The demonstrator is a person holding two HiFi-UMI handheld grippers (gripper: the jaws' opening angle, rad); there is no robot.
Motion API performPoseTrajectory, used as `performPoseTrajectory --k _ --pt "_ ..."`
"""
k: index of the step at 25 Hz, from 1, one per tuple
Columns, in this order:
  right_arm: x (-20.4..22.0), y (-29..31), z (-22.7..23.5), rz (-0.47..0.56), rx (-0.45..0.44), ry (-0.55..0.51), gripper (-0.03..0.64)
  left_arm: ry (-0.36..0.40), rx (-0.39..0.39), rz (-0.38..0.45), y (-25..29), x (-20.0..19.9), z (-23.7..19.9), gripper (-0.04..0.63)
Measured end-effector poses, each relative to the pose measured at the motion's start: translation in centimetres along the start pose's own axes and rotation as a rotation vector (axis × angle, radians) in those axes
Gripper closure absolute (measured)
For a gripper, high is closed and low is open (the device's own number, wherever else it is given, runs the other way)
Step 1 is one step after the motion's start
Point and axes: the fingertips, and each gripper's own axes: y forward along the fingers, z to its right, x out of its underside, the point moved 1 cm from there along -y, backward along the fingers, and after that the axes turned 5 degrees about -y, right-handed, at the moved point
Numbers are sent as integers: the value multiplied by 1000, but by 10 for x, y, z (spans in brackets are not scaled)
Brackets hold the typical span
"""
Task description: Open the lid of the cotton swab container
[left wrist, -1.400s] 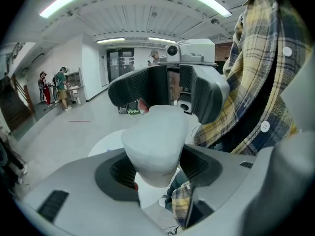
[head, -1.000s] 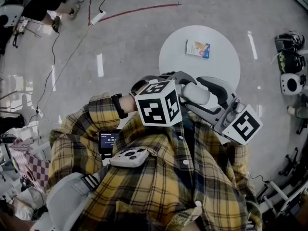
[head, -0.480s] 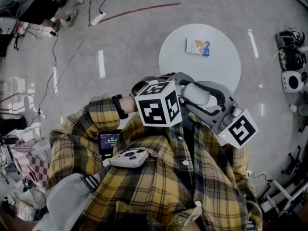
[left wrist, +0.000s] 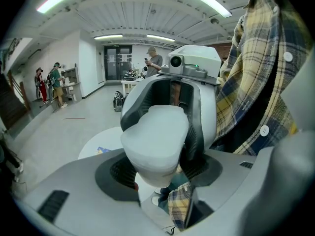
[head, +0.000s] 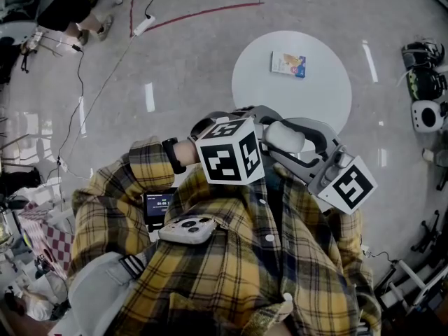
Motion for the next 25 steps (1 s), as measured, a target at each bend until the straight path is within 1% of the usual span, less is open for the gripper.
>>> performPoseTrajectory --k 6,13,21,25 --pt "2 -7 -2 0 -7 27 402 5 2 10 4 -4 5 327" --pt "3 -11 0 11 -30 54 402 -10 11 9 8 -6 6 327" --pt "1 -11 0 33 -88 78 402 -30 37 9 4 -5 9 328" --pt "1 -13 2 33 -99 74 402 -28 37 15 6 -9 8 328"
